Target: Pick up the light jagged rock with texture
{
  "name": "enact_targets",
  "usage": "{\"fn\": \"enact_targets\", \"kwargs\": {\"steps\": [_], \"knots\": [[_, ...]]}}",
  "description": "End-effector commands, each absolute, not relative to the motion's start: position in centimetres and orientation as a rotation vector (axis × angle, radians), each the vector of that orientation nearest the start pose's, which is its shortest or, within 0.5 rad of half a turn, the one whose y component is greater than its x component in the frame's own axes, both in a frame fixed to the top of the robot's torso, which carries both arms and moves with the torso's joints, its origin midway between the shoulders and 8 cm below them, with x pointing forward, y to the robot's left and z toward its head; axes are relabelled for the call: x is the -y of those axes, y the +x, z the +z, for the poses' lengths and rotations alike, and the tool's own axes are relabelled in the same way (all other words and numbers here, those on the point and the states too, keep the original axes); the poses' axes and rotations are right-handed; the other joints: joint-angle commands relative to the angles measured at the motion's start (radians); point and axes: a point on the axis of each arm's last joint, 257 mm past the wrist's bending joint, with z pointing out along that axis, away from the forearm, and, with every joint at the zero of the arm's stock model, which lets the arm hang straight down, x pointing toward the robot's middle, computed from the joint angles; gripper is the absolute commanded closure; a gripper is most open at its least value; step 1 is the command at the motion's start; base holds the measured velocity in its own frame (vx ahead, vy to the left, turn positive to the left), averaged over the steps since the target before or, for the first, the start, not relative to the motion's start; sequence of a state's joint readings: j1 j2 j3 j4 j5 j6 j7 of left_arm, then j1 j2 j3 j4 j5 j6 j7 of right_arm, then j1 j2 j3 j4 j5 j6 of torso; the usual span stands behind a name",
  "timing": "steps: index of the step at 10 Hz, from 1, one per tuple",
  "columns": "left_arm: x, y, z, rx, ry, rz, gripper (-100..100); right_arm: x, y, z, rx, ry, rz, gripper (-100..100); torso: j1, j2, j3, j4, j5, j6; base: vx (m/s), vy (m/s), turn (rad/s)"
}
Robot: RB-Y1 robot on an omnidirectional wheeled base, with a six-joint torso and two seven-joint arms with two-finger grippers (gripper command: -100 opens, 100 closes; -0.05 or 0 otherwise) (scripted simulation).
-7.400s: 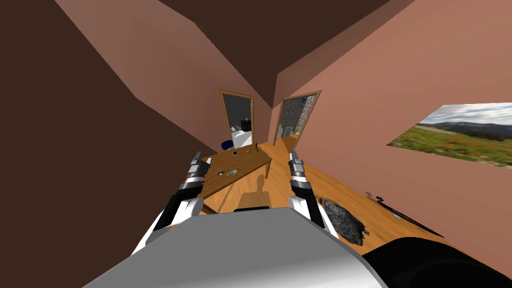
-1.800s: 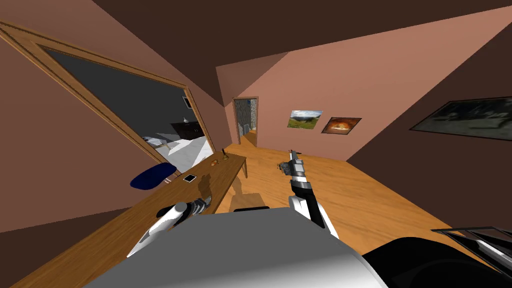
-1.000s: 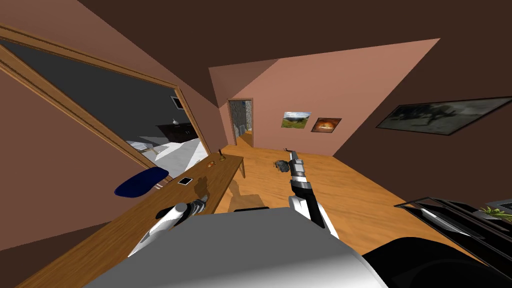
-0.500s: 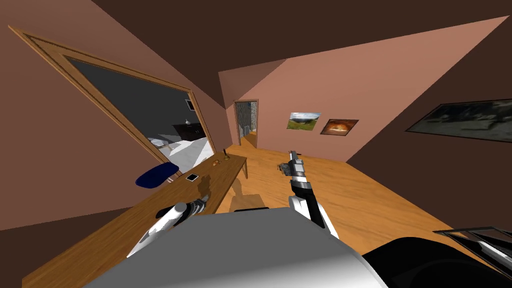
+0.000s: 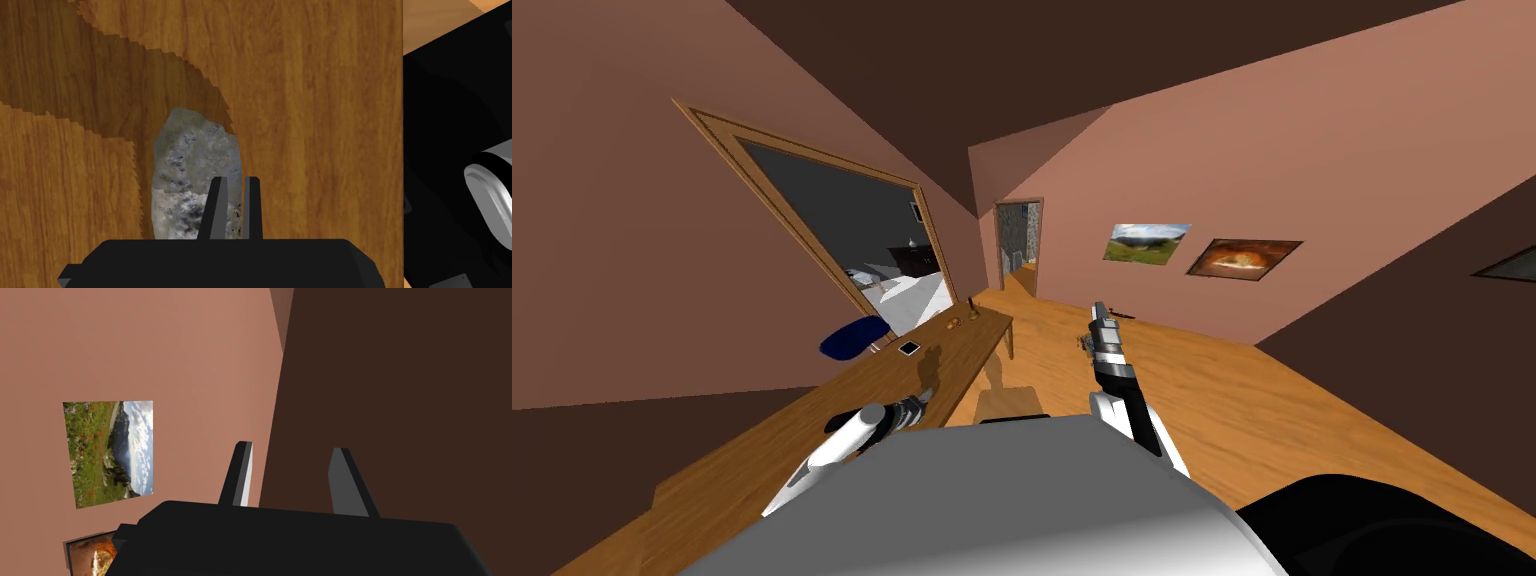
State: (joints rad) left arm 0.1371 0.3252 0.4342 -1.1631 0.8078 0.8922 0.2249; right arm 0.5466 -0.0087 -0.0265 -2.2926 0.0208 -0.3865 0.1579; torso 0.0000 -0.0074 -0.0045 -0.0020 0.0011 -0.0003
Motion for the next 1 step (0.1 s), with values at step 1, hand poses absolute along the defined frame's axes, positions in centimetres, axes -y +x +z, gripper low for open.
{"fn": "enact_targets", "kwargs": {"steps": [1], "knots": [[-44.04, 29.06, -52.39, -0.777, -2.904, -0.741, 0, 29.49, 35.39, -0.74, -0.770, 0.681, 1.067, 0, 0.000, 0.000, 0.000, 0.000, 0.000, 0.000, 0.007, -0.006, -0.011]]}}
